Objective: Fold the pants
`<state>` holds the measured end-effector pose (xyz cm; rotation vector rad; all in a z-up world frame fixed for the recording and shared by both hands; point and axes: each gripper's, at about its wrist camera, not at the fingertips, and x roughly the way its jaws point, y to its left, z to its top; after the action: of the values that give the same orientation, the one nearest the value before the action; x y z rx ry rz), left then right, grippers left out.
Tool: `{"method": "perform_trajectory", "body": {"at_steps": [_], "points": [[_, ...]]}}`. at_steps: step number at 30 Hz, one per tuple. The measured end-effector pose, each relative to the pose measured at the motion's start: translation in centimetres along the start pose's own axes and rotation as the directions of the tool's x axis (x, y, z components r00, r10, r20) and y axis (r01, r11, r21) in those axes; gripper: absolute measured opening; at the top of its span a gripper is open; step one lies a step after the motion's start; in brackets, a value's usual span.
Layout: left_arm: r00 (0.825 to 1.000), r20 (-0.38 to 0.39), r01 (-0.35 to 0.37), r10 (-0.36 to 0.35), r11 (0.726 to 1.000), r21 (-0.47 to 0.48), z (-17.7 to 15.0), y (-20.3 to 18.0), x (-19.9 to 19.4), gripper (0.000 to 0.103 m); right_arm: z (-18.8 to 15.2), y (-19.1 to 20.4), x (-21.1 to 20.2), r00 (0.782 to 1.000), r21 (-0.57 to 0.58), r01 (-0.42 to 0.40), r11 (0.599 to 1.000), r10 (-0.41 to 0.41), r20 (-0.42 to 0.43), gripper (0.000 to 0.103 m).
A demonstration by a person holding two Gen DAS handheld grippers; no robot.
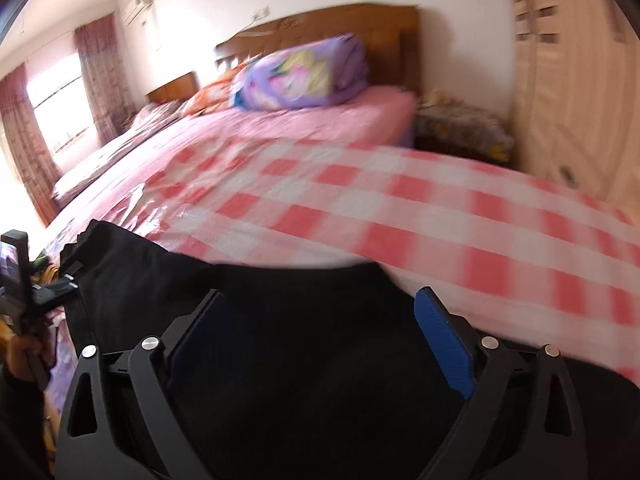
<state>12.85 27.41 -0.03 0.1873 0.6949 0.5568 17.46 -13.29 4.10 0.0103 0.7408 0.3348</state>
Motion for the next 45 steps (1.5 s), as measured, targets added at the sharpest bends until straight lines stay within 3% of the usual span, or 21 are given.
{"method": "perform_trajectory", "body": {"at_steps": [2,4,6,8,9,12,14,18,22,24,25,28,31,34,35,37,39,40,42,44,45], "points": [[0.988,0.081,0.132,-0.132,0.991,0.005,0.3,-1.6,-4.2,0.101,-2.0,-3.1,-2.7,0.996,0.047,0.087,0.995,-0.087,-0.002,0.092],[0.940,0.107,0.318,-0.324,0.946,0.069,0.2,-4.5,-7.5,0.101,-3.8,-5.8,-4.7,0.984,0.094,0.178,0.980,-0.175,-0.035,0.092],[0.888,0.062,0.443,-0.456,0.883,0.153,-0.4,-8.8,-9.4,0.101,-5.3,-7.8,-5.9,0.976,0.131,0.215,0.968,-0.208,-0.062,0.092],[0.853,0.018,0.509,-0.522,0.839,0.190,-1.1,-12.1,-9.8,0.101,-7.0,-9.5,-7.0,0.975,0.151,0.216,0.965,-0.207,-0.076,0.092],[0.847,-0.005,0.521,-0.531,0.828,0.208,-1.4,-13.4,-9.8,0.101,-7.5,-9.9,-7.2,0.971,0.149,0.234,0.961,-0.224,-0.085,0.092],[0.839,-0.059,0.538,-0.542,0.806,0.248,-2.5,-16.5,-9.2,0.101,-10.0,-12.0,-7.6,0.946,0.135,0.314,0.940,-0.296,-0.135,0.092],[0.850,-0.102,0.524,-0.517,0.808,0.270,-3.2,-18.0,-8.1,0.102,-11.5,-13.4,-7.6,0.937,0.149,0.335,0.930,-0.311,-0.161,0.092],[0.783,-0.159,0.620,-0.601,0.774,0.129,-3.1,-17.1,-5.7,0.102,-13.2,-14.2,-7.1,0.938,0.120,0.335,0.934,-0.320,-0.131,0.092],[0.791,-0.152,0.611,-0.593,0.779,0.140,-3.0,-17.5,-5.6,0.102,-13.1,-13.5,-7.1,0.919,0.116,0.386,0.915,-0.370,-0.137,0.092],[0.792,-0.147,0.610,-0.592,0.780,0.140,-3.2,-17.4,-6.0,0.102,-12.8,-11.9,-8.0,0.889,0.117,0.457,0.882,-0.446,-0.109,0.092],[0.791,-0.147,0.611,-0.594,0.780,0.137,-3.1,-17.4,-6.0,0.102,-12.7,-11.0,-8.5,0.889,0.116,0.458,0.881,-0.451,-0.081,0.092],[0.790,-0.144,0.612,-0.596,0.779,0.134,-2.9,-17.5,-5.6,0.102,-12.8,-6.5,-7.9,0.944,-0.014,0.330,0.944,-0.330,-0.024,0.092],[0.789,-0.140,0.614,-0.598,0.778,0.132,-3.4,-17.1,-6.3,0.102,-13.5,-4.8,-4.7,0.914,-0.128,0.376,0.918,-0.390,-0.109,0.092],[0.823,-0.067,0.567,-0.564,0.813,0.132,-3.2,-14.4,-7.1,0.102,-13.4,-6.7,-4.7,0.938,-0.002,0.315,0.949,-0.312,-0.153,0.092],[0.831,-0.043,0.556,-0.555,0.823,0.116,-3.1,-13.0,-7.0,0.102,-13.3,-7.3,-4.9,0.937,0.028,0.316,0.948,-0.308,-0.166,0.092],[0.847,-0.010,0.532,-0.532,0.846,0.040,-2.6,-9.2,-5.9,0.102,-12.5,-6.9,-5.8,0.901,0.009,0.413,0.911,-0.408,-0.145,0.092],[0.859,0.023,0.510,-0.511,0.853,-0.114,-2.3,-3.2,-3.8,0.102,-11.7,-5.6,-7.0,0.909,-0.014,0.409,0.912,-0.409,-0.079,0.092],[0.862,0.033,0.501,-0.505,0.842,-0.201,-2.4,-0.2,-2.7,0.102,-11.2,-4.4,-7.7,0.925,-0.026,0.378,0.925,-0.379,-0.026,0.092],[0.869,0.023,0.456,-0.495,0.780,-0.429,-2.9,7.0,0.5,0.101,-10.2,-2.4,-8.5,0.933,-0.060,0.358,0.932,-0.355,0.064,0.092],[0.835,0.048,0.452,-0.548,0.633,-0.629,-4.0,13.8,4.1,0.101,-9.4,-0.5,-8.7,0.939,-0.098,0.333,0.938,-0.321,0.122,0.092],[0.827,0.058,0.446,-0.559,0.590,-0.673,-4.2,15.7,5.2,0.101,-9.0,0.1,-8.6,0.944,-0.105,0.318,0.942,-0.303,0.133,0.092]]}}
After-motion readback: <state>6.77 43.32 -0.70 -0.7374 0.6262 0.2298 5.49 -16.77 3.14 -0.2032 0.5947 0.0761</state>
